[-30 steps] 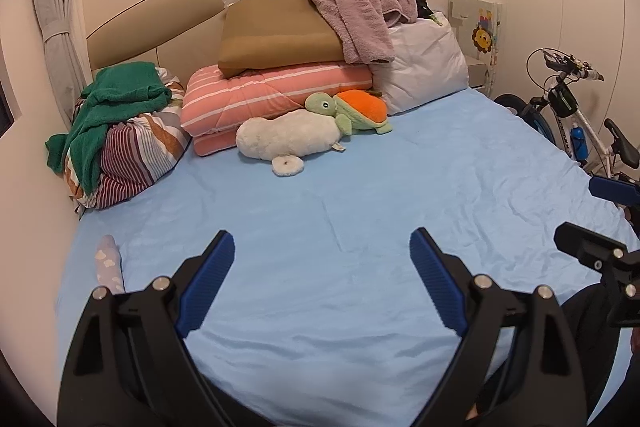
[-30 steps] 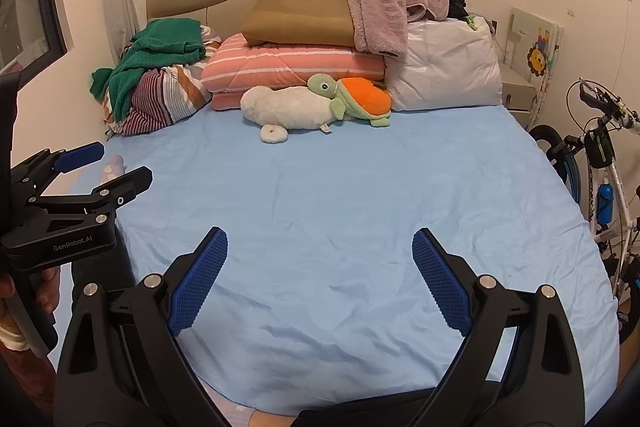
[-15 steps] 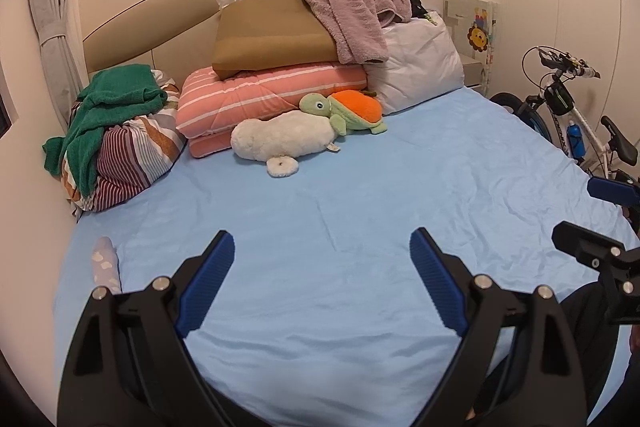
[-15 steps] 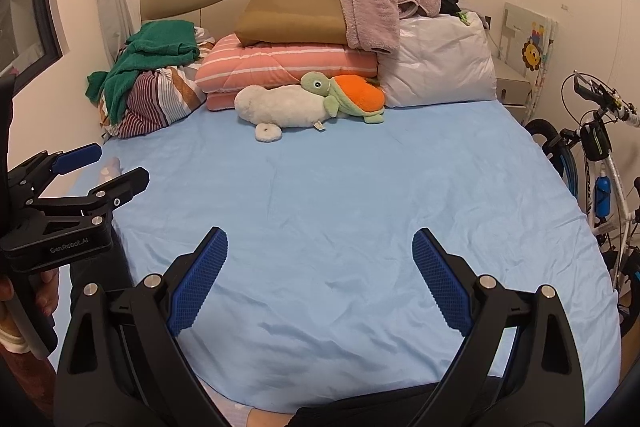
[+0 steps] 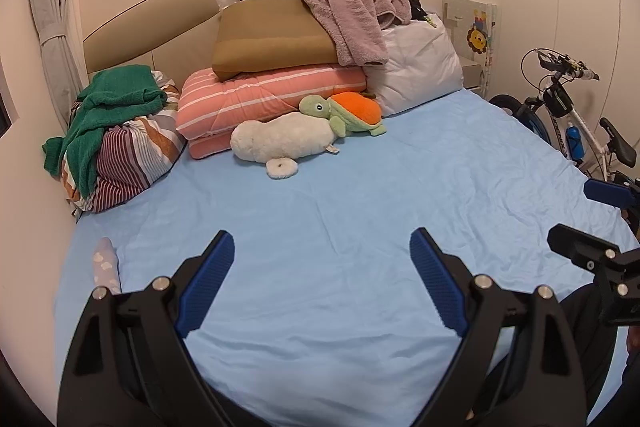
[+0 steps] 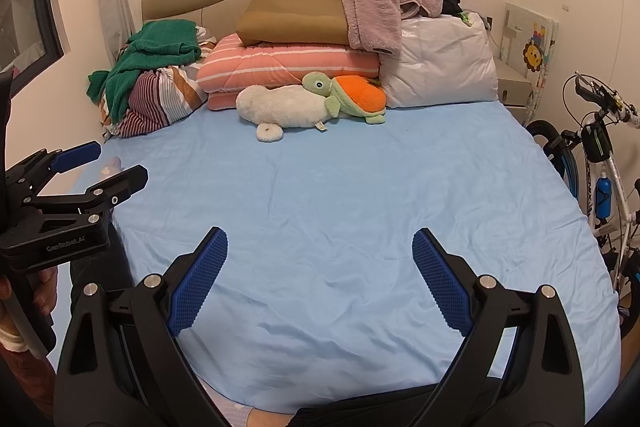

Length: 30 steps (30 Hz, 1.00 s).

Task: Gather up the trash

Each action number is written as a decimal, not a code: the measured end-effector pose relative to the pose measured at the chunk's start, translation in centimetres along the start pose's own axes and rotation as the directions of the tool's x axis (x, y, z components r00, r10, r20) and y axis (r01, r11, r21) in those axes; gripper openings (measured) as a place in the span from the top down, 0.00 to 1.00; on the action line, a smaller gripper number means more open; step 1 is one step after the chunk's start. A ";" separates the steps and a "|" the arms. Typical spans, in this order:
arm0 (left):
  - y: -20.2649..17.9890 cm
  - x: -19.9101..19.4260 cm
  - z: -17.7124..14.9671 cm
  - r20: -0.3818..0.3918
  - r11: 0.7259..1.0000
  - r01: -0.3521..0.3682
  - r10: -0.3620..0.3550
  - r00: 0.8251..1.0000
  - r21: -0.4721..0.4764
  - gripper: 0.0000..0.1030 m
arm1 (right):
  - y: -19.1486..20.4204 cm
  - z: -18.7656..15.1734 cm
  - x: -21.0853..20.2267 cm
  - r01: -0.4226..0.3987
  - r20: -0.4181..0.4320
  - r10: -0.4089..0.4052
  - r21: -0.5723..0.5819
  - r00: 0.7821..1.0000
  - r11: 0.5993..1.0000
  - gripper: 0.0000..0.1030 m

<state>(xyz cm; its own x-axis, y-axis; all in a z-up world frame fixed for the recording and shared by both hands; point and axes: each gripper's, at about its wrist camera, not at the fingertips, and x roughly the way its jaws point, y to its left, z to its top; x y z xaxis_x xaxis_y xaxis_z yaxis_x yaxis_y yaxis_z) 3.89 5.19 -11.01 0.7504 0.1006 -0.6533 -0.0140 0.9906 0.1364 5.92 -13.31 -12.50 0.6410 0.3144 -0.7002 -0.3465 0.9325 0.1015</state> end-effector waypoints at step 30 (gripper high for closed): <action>0.4 -0.4 -0.2 -0.006 0.999 0.046 -0.046 0.999 -0.024 0.13 | -0.1 -0.2 -0.3 0.013 0.004 -0.013 0.009 1.000 1.000 0.12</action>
<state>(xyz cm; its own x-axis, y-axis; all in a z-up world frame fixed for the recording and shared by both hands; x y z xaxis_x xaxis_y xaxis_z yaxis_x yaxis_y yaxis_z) 3.48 5.54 -10.83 0.7462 0.0551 -0.6635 0.0046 0.9961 0.0880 5.67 -13.56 -12.44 0.6480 0.3033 -0.6986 -0.3324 0.9379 0.0988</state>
